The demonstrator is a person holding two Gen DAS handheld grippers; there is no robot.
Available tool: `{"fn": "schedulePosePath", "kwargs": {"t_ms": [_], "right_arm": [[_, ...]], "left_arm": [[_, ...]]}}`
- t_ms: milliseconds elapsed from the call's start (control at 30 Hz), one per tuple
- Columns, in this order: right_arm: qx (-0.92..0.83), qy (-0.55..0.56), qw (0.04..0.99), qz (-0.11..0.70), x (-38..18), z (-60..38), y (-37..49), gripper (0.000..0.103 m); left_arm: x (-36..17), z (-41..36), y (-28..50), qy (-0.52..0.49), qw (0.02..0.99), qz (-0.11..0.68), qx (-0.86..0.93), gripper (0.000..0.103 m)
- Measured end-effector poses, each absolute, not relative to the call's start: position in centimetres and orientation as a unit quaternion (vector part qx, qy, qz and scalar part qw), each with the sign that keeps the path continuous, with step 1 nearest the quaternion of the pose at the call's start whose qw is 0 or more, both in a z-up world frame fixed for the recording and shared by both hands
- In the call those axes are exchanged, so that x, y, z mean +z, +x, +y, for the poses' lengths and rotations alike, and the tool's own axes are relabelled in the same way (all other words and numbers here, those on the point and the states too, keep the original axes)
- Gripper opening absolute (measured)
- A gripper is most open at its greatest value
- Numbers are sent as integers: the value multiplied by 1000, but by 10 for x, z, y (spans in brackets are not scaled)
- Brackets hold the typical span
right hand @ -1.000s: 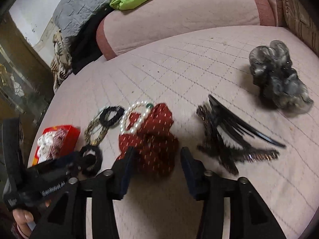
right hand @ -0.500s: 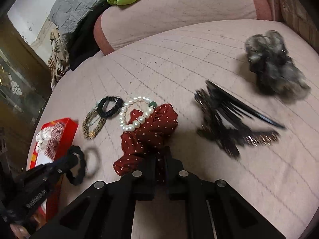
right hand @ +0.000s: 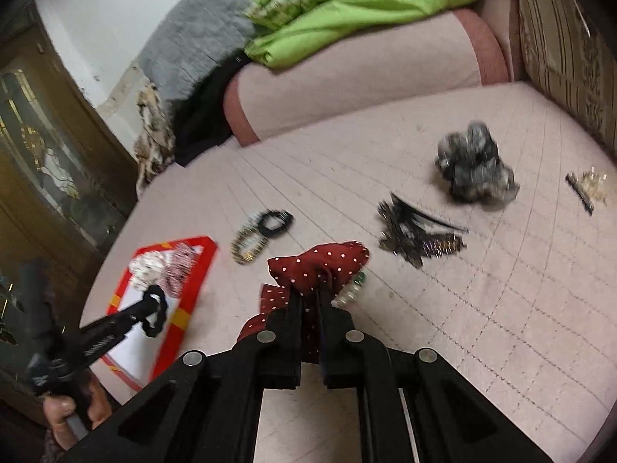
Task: Organize jewelry
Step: 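Place the black scrunchie in the tray with the left gripper while the right places the red scrunchie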
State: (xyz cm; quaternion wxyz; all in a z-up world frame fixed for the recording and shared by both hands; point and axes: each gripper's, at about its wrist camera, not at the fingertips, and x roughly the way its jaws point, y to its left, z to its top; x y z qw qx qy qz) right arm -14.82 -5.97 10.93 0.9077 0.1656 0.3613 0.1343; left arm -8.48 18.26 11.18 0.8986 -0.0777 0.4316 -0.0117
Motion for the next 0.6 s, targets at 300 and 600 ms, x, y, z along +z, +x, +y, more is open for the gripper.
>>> {"fn": "schedulePosePath", "kwargs": {"t_ms": [300,600], "right_arm": [[189,136,903,360,133,-4,-151,7],[296,97,861,403,118,107,-138,8]], "left_arm": [[125,267,-102,-102,907,398,92,8],[98,339,-108,-139,866,437,197,8]]}}
